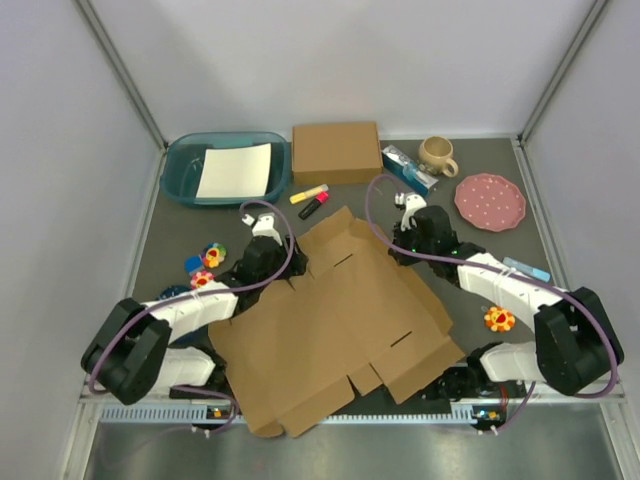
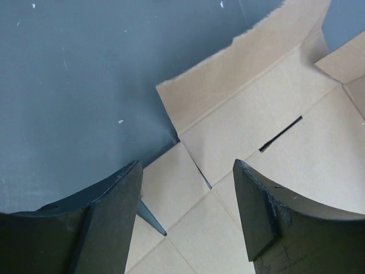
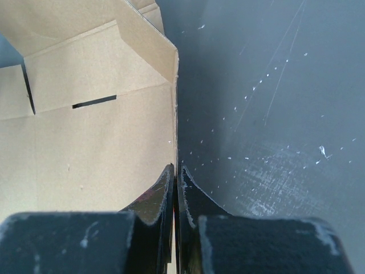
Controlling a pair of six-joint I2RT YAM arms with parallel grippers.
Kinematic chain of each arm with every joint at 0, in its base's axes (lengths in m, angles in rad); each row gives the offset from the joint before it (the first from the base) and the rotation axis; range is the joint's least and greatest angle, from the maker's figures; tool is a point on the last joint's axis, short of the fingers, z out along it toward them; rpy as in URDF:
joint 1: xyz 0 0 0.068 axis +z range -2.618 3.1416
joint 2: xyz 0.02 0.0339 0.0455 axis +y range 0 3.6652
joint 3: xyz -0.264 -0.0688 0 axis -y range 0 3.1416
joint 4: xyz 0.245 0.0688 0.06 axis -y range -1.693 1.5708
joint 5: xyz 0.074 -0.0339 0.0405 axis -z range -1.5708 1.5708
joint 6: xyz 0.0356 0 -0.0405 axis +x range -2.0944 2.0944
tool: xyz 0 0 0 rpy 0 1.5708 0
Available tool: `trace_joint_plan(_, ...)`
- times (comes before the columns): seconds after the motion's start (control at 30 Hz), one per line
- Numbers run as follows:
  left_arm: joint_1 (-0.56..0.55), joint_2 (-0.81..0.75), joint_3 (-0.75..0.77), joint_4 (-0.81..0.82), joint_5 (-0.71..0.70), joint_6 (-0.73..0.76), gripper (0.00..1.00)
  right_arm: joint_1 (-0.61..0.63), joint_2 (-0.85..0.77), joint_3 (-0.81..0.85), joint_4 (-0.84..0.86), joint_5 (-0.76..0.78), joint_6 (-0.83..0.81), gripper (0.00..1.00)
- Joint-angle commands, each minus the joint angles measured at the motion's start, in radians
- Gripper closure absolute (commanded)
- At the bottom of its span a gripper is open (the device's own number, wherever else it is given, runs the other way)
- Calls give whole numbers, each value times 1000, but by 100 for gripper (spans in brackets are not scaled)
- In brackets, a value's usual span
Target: Fold the paper box
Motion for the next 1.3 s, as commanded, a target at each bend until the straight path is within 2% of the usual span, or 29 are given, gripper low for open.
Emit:
trace_joint_plan(0.0, 41, 63, 24, 25, 84, -27, 30, -7, 19, 5, 43, -29, 16, 100)
trace_joint_plan(0.37, 67, 142, -5, 43, 144, -39, 31, -7, 25, 4, 57, -51, 20, 100)
trace_joint_plan(0.47, 70, 142, 1, 14, 111, -36, 31, -7, 22, 2, 58, -52, 18, 100)
trace_joint_plan(0.7, 97, -19, -53, 2, 8, -54, 29, -7, 15, -2, 57, -51, 18, 100)
trace_joint_plan(0.83, 102, -81, -53, -24, 9, -45, 28, -10, 19, -2, 60, -55, 17, 100)
trace_joint_plan(1.07, 102, 59, -50, 19, 161, -65, 31, -12, 15, -7, 71, -67, 26, 100)
trace_joint_plan(1.27, 102, 106, -62, 31, 172, -99, 32, -12, 1, -4, 65, -75, 24, 100)
